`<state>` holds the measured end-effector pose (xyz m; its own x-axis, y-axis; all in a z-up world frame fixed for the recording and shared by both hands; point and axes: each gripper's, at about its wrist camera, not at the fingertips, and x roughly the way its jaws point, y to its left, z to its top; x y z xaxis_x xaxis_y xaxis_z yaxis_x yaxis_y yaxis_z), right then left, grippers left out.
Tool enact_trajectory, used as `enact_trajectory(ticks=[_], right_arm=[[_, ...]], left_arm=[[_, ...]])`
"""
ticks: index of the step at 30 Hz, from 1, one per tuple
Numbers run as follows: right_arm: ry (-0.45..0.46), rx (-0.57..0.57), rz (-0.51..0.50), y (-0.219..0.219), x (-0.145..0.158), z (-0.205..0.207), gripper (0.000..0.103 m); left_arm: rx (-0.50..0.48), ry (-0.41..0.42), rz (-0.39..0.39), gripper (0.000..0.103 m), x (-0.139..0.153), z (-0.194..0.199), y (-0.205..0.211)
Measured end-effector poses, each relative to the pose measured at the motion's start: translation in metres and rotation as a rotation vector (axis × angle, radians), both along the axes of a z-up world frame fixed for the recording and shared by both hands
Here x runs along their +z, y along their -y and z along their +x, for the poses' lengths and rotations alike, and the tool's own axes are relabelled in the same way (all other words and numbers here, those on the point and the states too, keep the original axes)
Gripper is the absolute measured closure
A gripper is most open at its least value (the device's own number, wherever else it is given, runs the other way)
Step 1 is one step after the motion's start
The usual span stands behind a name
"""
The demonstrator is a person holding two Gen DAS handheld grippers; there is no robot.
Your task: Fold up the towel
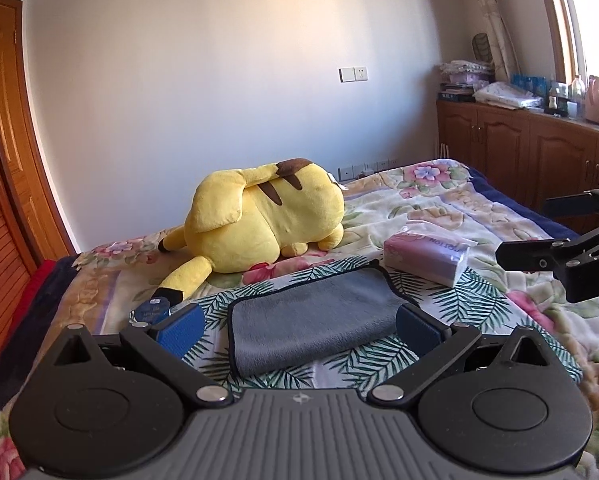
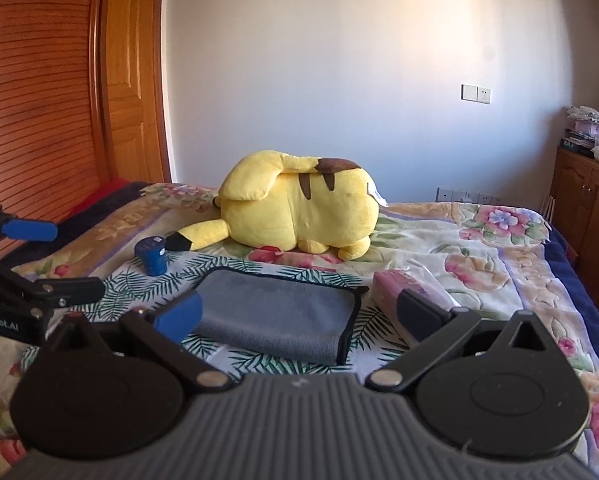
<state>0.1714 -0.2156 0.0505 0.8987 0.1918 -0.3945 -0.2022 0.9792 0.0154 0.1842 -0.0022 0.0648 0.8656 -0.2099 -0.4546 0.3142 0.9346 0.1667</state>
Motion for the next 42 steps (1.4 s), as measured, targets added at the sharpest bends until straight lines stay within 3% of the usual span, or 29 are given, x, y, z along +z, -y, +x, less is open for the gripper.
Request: enact_trajectory(ticks=[22, 42], right_arm=[[0.017, 0.002, 0.053, -0.004, 0.006, -0.070, 0.000], [0.021, -0.029, 0.074, 0.001, -0.019, -0.106, 0.000]], left_arm=[[0.063, 0.028, -0.048, 0.000, 0.002, -0.073, -0.008], [0.074, -0.012, -0.056, 0.000, -0.034, -0.109, -0.006]])
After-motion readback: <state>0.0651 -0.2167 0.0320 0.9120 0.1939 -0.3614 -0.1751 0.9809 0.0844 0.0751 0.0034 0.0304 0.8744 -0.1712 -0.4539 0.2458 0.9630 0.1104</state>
